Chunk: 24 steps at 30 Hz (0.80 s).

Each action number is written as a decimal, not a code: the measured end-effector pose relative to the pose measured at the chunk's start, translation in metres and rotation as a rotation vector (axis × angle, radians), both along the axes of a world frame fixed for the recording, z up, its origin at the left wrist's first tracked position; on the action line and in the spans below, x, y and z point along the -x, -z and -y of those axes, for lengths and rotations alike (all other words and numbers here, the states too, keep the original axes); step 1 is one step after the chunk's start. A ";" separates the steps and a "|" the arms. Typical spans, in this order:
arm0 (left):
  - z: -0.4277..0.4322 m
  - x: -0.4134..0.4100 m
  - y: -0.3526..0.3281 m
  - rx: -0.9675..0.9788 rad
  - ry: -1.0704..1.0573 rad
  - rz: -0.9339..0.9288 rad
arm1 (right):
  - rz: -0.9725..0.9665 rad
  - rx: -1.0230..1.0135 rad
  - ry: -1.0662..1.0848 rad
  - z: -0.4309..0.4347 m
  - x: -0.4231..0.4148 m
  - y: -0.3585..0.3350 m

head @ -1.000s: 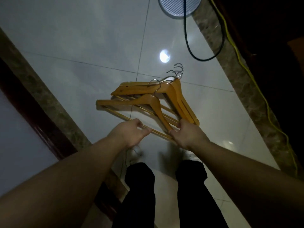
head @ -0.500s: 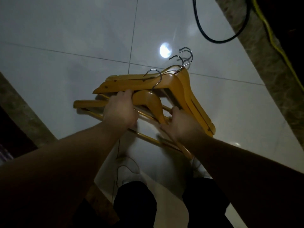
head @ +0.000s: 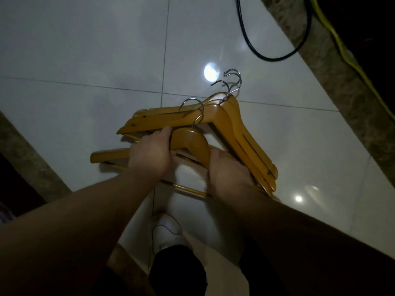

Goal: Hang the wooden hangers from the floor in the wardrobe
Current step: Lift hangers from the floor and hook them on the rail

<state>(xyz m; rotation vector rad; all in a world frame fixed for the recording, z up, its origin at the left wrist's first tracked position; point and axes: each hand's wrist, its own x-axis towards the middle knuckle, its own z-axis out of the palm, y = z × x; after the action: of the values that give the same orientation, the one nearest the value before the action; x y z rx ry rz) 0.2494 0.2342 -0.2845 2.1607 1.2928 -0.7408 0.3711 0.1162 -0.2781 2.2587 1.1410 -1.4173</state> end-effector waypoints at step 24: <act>-0.036 -0.061 0.028 -0.115 0.291 -0.074 | 0.038 0.046 0.174 -0.020 -0.041 0.013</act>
<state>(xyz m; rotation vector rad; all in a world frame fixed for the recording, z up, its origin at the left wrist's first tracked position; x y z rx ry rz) 0.3108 0.2704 -0.3123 2.4695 1.0911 -0.8864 0.4121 0.1358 -0.2912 2.3914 0.9101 -1.4391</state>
